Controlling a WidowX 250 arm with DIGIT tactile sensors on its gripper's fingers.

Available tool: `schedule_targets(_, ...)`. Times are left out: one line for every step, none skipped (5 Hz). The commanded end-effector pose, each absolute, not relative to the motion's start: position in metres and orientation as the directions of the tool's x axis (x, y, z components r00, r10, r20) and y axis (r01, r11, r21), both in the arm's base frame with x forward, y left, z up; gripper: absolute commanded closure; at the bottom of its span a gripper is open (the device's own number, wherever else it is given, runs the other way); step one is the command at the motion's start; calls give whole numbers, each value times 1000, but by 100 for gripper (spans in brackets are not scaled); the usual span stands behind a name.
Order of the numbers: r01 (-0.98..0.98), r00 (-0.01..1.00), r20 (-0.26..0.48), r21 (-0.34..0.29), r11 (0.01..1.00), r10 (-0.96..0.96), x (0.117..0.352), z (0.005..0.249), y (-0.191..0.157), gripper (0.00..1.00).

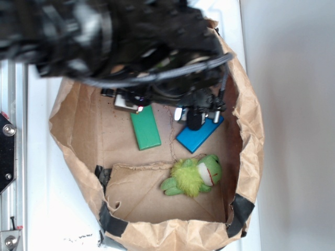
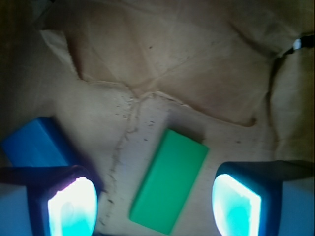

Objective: Grab the green block.

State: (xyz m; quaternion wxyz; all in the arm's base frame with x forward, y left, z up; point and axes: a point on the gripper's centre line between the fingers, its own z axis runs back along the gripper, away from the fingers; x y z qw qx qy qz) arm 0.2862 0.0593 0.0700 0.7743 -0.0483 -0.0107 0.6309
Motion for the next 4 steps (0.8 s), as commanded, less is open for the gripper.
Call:
schedule_targets(-994,43,-10,-99,42,999,282,86,67,0)
schedule_targets(-997,4,10,-73,4,1000,281,87,67,0)
schedule_targets(-998,5,24,-57,6,1000,280,87,68,0)
schedule_targets(-999,22,31,-43,23,999,281,88,67,0)
